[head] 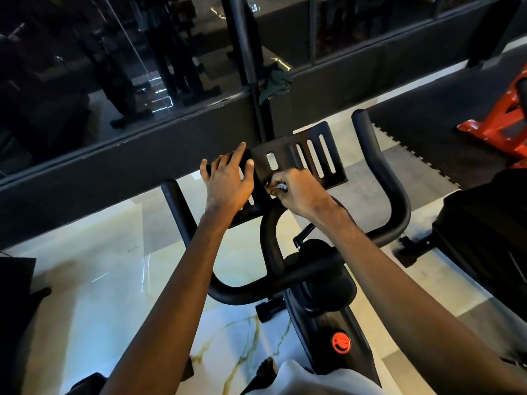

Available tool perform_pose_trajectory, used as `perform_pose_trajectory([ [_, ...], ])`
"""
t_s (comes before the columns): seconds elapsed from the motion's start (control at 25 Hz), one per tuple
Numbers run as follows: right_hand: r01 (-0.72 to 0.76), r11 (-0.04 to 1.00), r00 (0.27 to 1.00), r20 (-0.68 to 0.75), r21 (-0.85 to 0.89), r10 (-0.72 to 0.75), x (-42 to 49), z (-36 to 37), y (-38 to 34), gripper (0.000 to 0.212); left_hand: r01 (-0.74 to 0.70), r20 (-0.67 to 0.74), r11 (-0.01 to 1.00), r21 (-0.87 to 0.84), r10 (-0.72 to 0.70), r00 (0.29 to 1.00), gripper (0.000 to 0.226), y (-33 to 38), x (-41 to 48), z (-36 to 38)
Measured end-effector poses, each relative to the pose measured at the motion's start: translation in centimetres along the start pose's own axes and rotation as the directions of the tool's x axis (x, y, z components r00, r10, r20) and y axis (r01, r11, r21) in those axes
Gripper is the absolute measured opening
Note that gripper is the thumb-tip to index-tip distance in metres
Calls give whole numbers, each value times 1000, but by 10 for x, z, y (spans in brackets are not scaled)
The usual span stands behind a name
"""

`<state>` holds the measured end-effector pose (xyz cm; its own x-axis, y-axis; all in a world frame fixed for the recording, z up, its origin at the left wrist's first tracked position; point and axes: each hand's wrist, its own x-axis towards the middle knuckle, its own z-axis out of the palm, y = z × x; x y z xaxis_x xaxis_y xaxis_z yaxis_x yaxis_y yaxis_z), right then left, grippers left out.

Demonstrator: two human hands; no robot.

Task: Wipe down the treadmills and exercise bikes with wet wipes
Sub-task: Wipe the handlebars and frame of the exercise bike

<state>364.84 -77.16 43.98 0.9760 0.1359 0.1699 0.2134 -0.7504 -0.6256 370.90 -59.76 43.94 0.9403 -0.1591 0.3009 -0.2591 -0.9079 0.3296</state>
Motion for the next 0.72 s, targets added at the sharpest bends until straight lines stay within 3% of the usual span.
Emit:
perform_pose_trajectory([
  [0.08, -9, 1000, 1000, -4, -14, 9, 1, -7, 1, 11, -51, 19, 994, -96, 53, 998, 53, 11, 1, 0],
  [0.16, -49, 995, 995, -82, 87, 56, 2, -16, 8, 7, -104, 55, 981, -161, 114, 992, 56, 19, 2, 4],
  [0.32, -89, 927, 856, -447, 364, 258, 10, -27, 40, 17, -125, 48, 984, -124, 132, 990, 44, 22, 12, 12],
  [0.6, 10, 881, 849, -469, 472, 242, 45, -18, 41, 17, -138, -40, 985, -100, 134, 990, 40, 36, 19, 30],
  [0.72, -43, 910, 901, -377, 412, 214, 40, -22, 53, 19, -167, -57, 983, -78, 163, 985, 43, 34, 19, 32],
])
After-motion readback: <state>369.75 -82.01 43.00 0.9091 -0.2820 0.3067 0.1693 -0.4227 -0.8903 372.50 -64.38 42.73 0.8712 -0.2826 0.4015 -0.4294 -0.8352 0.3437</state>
